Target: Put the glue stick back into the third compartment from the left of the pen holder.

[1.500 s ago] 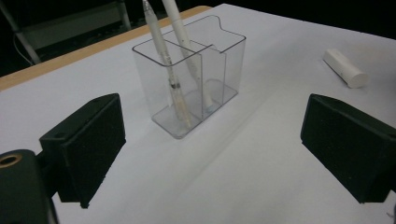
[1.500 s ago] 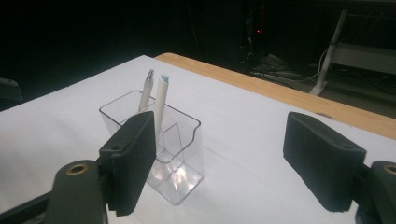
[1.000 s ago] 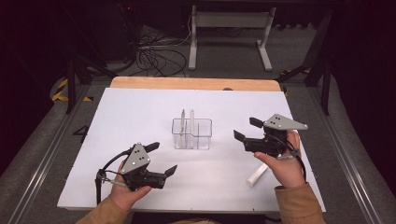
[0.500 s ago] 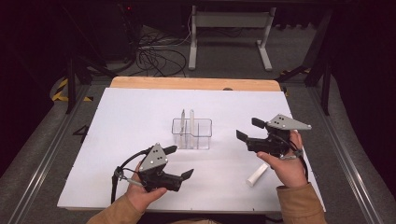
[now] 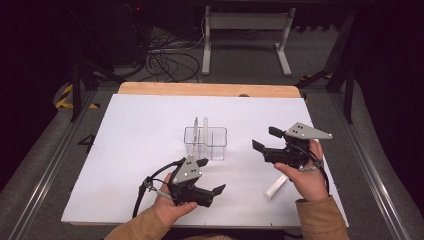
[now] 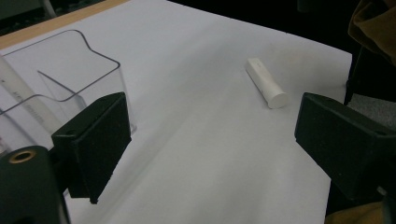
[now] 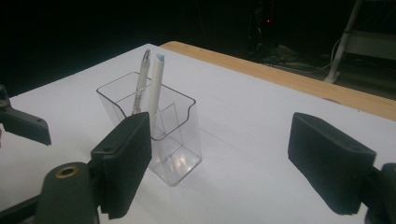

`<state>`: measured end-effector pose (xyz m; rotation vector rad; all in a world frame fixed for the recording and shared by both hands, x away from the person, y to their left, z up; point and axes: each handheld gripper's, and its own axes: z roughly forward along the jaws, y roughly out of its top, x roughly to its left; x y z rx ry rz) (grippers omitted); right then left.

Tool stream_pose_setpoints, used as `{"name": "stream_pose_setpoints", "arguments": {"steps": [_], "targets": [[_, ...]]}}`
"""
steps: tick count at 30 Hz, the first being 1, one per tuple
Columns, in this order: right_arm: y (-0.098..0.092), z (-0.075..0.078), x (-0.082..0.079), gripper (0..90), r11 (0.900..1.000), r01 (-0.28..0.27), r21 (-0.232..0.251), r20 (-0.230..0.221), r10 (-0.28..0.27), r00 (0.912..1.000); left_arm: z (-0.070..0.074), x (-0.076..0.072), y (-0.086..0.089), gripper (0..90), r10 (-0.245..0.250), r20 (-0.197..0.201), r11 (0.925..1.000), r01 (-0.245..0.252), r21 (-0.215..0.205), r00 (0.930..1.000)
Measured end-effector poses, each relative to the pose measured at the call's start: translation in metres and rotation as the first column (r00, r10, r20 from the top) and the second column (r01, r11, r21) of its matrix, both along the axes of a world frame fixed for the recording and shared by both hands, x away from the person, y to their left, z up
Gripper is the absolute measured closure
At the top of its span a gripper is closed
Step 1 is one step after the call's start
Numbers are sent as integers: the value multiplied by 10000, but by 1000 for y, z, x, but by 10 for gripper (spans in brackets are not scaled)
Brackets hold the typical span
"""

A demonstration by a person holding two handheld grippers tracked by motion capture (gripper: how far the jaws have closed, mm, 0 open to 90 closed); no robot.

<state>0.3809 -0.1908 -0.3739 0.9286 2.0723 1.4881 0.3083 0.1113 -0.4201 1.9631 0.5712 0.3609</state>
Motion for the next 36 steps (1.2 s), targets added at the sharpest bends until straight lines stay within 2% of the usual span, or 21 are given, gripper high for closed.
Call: {"name": "stream_pose_setpoints", "arguments": {"steps": [6, 20, 23, 26, 36], "targets": [[2, -1, 1, 228, 10000, -10, -7, -35, 10, 10000, -8, 3, -16, 114, -217, -246, 9998, 218, 29, 9995], [1, -5, 4, 228, 9997, 111, -196, -158, -114, 9998, -21, 4, -50, 117, -736, -159, 9962, 743, 461, 9972], [1, -6, 5, 228, 9997, 127, -216, -197, -131, 9997, -24, 3, -58, 117, -808, -307, 9958, 820, 416, 9963], [0, -6, 5, 228, 9997, 143, -222, -178, -147, 9997, -25, 3, -63, 117, -915, -218, 9944, 925, 517, 9956], [-1, -6, 5, 228, 9996, 176, -213, -151, -179, 9997, -30, 4, -75, 120, -997, -343, 9937, 1013, 474, 9944]]}}
